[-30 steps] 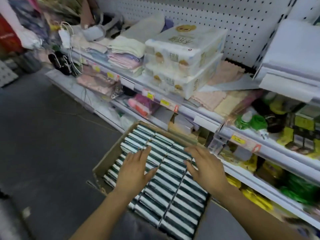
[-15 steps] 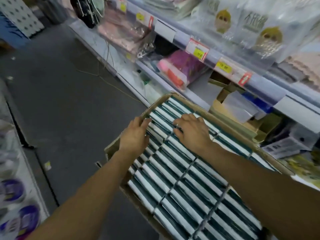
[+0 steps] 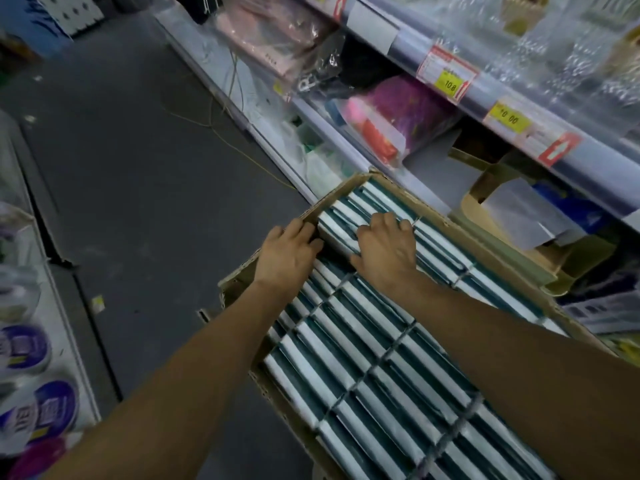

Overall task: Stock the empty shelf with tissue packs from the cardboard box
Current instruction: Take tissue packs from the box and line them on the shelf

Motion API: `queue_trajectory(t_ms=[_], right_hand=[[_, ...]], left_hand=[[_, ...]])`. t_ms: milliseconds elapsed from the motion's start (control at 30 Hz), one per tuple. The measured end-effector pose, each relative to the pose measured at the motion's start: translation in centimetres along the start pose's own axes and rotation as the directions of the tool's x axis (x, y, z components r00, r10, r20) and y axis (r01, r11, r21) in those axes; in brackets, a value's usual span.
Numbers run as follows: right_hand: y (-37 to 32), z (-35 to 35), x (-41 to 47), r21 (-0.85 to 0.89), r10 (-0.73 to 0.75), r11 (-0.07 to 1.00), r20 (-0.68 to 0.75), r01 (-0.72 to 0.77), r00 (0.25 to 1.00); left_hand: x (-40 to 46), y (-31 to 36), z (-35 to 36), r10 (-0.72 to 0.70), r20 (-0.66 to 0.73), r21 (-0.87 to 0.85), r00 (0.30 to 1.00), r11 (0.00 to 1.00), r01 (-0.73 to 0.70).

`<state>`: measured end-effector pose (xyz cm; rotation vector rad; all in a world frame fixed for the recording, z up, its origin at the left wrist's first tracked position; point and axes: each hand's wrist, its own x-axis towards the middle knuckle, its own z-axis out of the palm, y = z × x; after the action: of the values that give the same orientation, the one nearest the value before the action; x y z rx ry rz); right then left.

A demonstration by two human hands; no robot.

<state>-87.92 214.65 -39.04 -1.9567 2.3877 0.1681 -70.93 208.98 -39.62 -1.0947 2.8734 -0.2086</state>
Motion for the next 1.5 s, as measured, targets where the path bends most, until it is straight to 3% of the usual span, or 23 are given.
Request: queue_trajectory(t_ms=[100,200,333,433,567,667,767,833,967,1033,1100,1167,1233,1400,1500], right_hand=[[-0.2,-0.3,0.4,0.121,0.083,0.989,0.019,-0.085,0.996],[0.2,-1.7,-0.3,0.365,0.154,0.92,-0.006,-0.141,0.988],[1.5,-5.6,-3.0,0.595,0.262,0.788,-0.085,-0.161,0.961],[3.1,-8.9,-5.9,0.637,0.315,0.762,-0.206,-0.118,0.926],[4.9,-13.0,-10.8,0.7,0.262,0.711,-0.347,0.064,0.9],[6.2,-15.3,-14.7,0.646,0.195,0.737,-0.485,0.199,0.852],[8.1,-17.3,-17.9,0.57,0.13,0.783,-0.54,0.248,0.831],[9.4,-19.0,-19.4,0.558,0.143,0.79,-0.572,0.255,0.808],[11.6,-23.4,-22.5,0.624,0.223,0.728,-0.606,0.283,0.764],[12.5,-25.8,-24.3,0.796,0.407,0.56,-0.505,0.23,0.761],[13.8,-28.3,-25.8,0.961,0.609,0.223,-0.27,0.166,0.746],[15.8,-30.4,-27.1,0.991,0.676,0.022,-0.11,0.129,0.729],[18.1,-32.3,-28.5,0.988,0.687,-0.053,-0.069,0.145,0.723],[23.6,-36.4,-31.8,0.863,0.662,-0.37,-0.015,0.343,0.75],[28.4,-38.0,-34.2,0.87,0.728,-0.324,-0.021,0.37,0.686]], left_hand=[[-0.6,-0.6,-0.4,0.011,-0.052,0.007,0.999,1.0,-0.01],[-1.9,-1.4,-1.7,-0.006,-0.065,-0.04,0.998,0.999,0.003],[-4.2,-1.8,-5.2,-0.224,0.083,-0.291,0.971,0.927,0.238],[-5.5,-1.2,-9.0,-0.366,0.297,-0.638,0.882,0.611,0.469],[-7.0,0.9,-14.0,-0.39,0.347,-0.886,0.853,0.162,0.435],[-6.6,3.1,-19.0,-0.3,0.457,-0.889,0.838,-0.183,0.419],[-5.6,5.0,-23.7,-0.172,0.53,-0.824,0.83,-0.338,0.456],[-4.8,6.3,-26.2,-0.099,0.507,-0.819,0.856,-0.366,0.443],[-3.5,9.4,-31.0,-0.075,0.351,-0.899,0.933,-0.306,0.313],[-2.5,11.0,-33.2,-0.089,0.299,-0.918,0.95,-0.297,0.261],[-1.4,12.8,-35.6,-0.057,0.225,-0.939,0.973,-0.279,0.201],[-0.5,15.2,-38.1,-0.008,0.124,-0.955,0.992,-0.272,0.117],[0.1,18.0,-40.6,0.014,0.025,-0.965,1.0,-0.259,0.028],[1.7,26.2,-46.2,0.037,-0.148,-0.963,0.988,-0.232,-0.136],[3.0,31.5,-48.8,0.043,-0.202,-0.959,0.978,-0.213,-0.188]])
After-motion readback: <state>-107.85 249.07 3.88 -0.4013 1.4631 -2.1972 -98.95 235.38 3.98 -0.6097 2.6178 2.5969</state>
